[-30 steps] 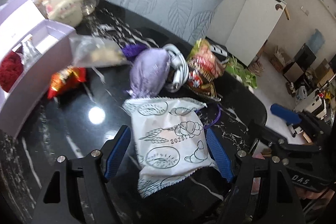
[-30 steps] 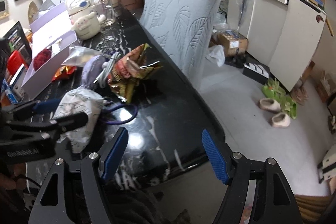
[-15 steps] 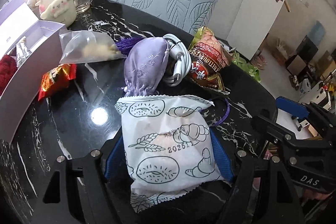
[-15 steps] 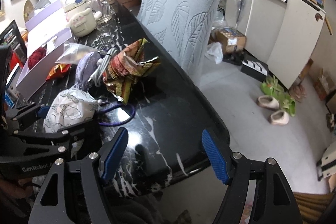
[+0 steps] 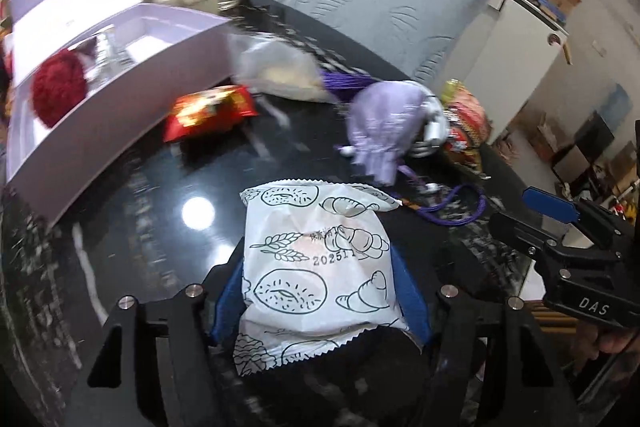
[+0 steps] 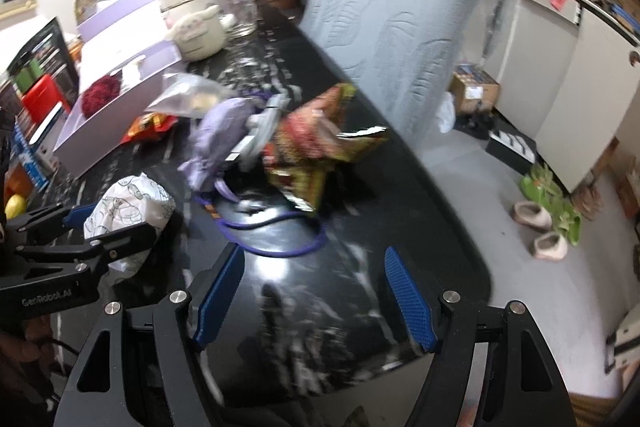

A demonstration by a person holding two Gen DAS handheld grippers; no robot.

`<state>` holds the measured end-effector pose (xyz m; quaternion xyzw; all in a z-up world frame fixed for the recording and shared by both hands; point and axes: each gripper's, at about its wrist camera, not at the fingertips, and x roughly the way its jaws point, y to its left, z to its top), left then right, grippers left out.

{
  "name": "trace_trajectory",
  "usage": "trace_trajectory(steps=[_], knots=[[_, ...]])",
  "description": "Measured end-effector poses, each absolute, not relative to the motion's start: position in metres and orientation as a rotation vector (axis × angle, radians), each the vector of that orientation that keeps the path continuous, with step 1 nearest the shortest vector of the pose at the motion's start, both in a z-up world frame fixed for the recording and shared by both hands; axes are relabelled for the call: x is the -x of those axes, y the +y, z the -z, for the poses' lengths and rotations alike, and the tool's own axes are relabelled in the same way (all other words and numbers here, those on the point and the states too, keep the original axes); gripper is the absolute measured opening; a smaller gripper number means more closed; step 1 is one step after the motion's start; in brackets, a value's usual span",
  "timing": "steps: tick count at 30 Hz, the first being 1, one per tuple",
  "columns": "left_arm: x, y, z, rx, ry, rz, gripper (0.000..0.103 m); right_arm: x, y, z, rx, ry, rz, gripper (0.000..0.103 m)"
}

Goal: Organize soft objects
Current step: 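Lift the white pouch with the left gripper while the right approaches the red snack bag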

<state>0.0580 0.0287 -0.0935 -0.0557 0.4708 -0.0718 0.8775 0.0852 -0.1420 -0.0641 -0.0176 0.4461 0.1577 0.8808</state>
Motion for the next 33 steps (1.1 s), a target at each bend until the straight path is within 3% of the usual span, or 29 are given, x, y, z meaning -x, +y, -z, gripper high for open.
trace_trajectory(steps=[8, 12, 21, 29, 33], knots=[[-0.04, 0.085, 0.083, 0.144, 0.924, -0.012, 0.066, -0.087, -0.095, 0.06, 0.091, 0.921, -0.467, 0.074], [-0.031, 0.108, 0.076, 0.133, 0.879, -0.076, 0.059, -0.091, -0.068, 0.056, 0.113, 0.901, -0.538, 0.074], [-0.041, 0.122, 0.086, 0.233, 0.957, 0.05, 0.06, -0.11, -0.018, 0.049, 0.141, 0.874, -0.623, 0.073], [-0.061, 0.109, 0.099, 0.21, 1.013, 0.094, 0.07, -0.127, -0.021, 0.051, 0.118, 0.898, -0.594, 0.074], [-0.064, 0.095, 0.103, 0.069, 1.014, 0.071, 0.073, -0.135, -0.013, 0.051, 0.13, 0.901, -0.594, 0.075]])
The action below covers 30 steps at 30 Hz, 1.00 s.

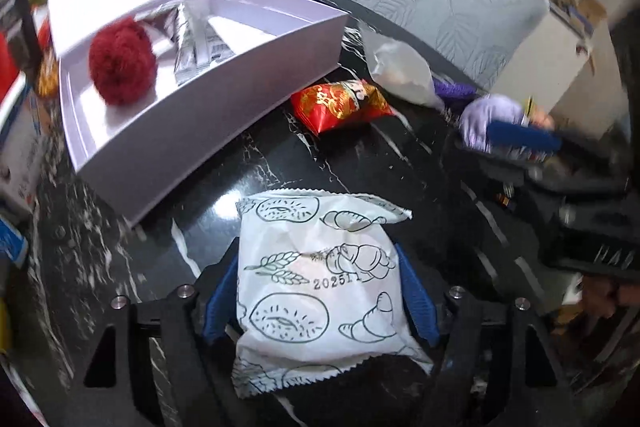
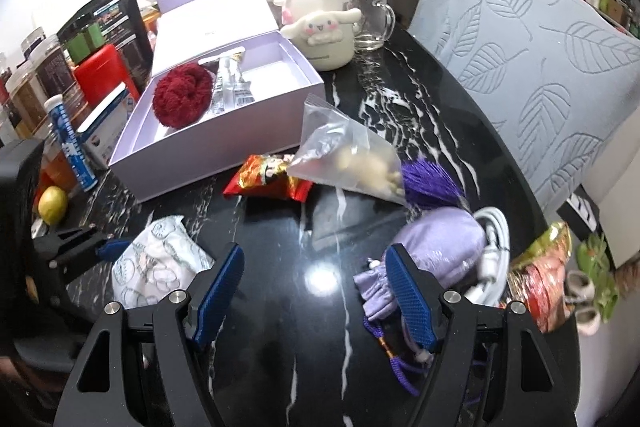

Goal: Organize soft objects
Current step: 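Lift the white pouch with the left gripper while the right approaches the red snack bag, then grasp the red snack bag with the right gripper while the left carries the pouch toward the box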

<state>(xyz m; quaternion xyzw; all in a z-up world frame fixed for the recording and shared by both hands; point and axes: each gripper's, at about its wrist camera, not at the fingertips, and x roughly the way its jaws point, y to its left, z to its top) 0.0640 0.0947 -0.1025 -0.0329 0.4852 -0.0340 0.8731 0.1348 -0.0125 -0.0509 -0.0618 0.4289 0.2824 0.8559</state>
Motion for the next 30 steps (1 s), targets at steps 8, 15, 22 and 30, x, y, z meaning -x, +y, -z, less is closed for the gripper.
trace_trajectory(steps=[8, 15, 22, 30], knots=[[-0.051, 0.113, 0.104, 0.08, 0.972, 0.01, 0.066, -0.151, 0.017, 0.053, 0.096, 0.916, -0.683, 0.075], [-0.037, 0.159, 0.103, 0.182, 0.968, -0.099, 0.065, -0.167, 0.04, 0.07, 0.118, 0.924, -0.641, 0.085], [-0.028, 0.183, 0.104, 0.221, 0.968, -0.153, 0.065, -0.174, 0.068, 0.079, 0.128, 0.938, -0.669, 0.09], [-0.028, 0.192, 0.101, 0.23, 0.955, -0.177, 0.066, -0.187, 0.075, 0.082, 0.113, 0.918, -0.599, 0.071]])
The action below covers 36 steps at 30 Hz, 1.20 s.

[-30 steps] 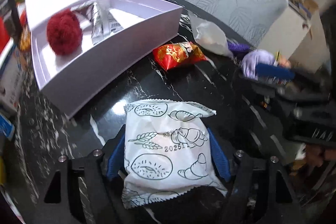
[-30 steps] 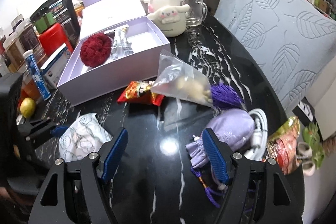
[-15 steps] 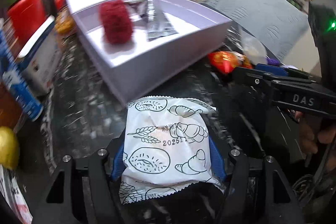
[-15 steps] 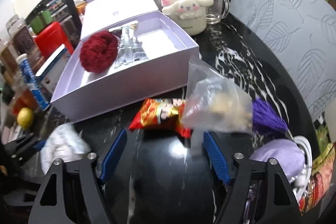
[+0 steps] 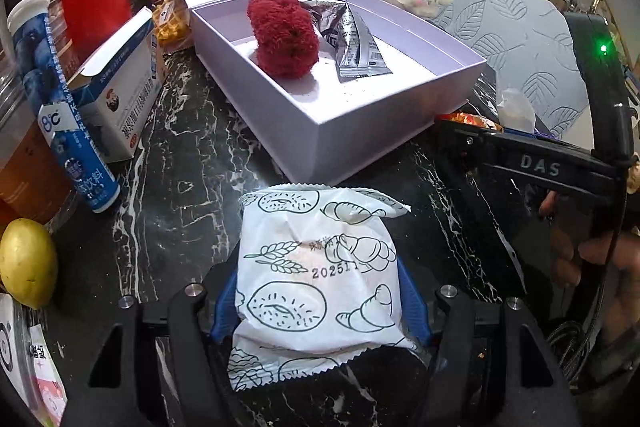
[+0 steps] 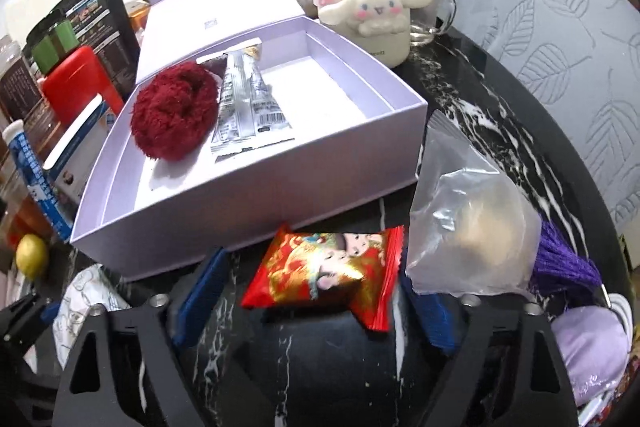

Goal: Organize soft objects
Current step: 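Grasp the red snack bag with the right gripper while the left carries the pouch toward the box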

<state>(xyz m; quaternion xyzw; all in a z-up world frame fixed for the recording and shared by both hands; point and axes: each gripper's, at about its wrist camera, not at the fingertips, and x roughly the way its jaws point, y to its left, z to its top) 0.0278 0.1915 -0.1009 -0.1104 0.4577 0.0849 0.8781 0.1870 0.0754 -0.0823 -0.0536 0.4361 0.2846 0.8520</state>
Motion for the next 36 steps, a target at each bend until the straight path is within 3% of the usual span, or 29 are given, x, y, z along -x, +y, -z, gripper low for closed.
trace_trajectory(steps=[5, 18, 36], knots=[[-0.029, 0.188, 0.102, 0.194, 0.949, -0.214, 0.066, -0.18, 0.076, 0.081, 0.161, 0.902, -0.599, 0.051], [-0.012, 0.181, 0.102, 0.156, 0.927, -0.262, 0.058, -0.136, 0.054, 0.081, 0.167, 0.919, -0.681, 0.047], [0.042, 0.155, 0.072, 0.235, 0.823, -0.207, 0.057, -0.059, 0.025, 0.067, 0.105, 0.911, -0.828, 0.047]])
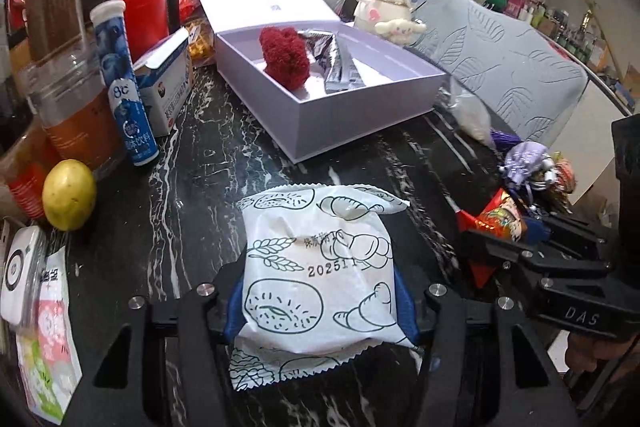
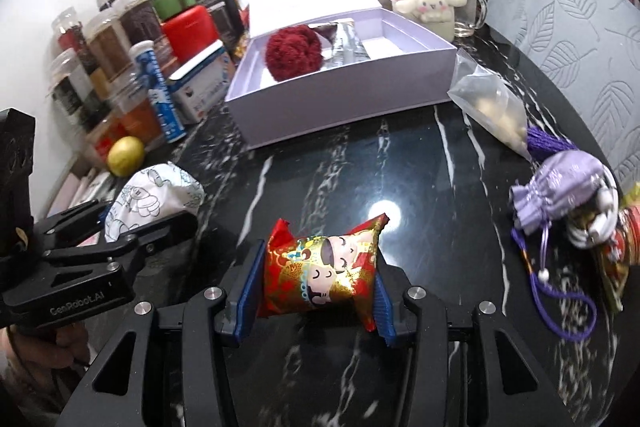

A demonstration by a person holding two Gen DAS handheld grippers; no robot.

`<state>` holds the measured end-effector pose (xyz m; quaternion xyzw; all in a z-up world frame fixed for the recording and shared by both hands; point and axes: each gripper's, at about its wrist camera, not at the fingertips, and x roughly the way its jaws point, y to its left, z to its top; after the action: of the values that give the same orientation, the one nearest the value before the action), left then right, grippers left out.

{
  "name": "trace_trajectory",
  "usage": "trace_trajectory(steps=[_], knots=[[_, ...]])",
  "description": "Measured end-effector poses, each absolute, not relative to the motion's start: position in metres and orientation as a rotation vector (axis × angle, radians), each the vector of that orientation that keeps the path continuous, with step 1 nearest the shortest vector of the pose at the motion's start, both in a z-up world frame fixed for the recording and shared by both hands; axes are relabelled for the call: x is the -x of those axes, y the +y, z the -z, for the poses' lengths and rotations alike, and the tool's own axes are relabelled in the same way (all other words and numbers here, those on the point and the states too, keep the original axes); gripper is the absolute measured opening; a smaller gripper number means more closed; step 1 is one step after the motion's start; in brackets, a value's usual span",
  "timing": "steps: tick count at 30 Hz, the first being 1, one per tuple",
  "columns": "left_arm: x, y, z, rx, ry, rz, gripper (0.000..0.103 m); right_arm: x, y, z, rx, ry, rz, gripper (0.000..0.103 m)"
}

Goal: Organize soft objects
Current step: 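Grasp the red snack bag with the right gripper while the left carries the pouch toward the box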

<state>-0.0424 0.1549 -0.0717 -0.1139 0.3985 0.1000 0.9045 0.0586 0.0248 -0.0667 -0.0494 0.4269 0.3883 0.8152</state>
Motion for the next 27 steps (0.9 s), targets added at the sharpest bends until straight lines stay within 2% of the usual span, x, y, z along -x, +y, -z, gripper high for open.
trace_trajectory(steps=[13, 27], knots=[[0.052, 0.14, 0.037, 0.178, 0.756, -0.184, 0.057, -0.032, 0.01, 0.04, 0.099, 0.839, -0.867, 0.047], [0.016, 0.143, -0.006, 0.133, 0.674, -0.132, 0.057, -0.061, 0.015, -0.003, 0.066, 0.75, -0.902, 0.047]])
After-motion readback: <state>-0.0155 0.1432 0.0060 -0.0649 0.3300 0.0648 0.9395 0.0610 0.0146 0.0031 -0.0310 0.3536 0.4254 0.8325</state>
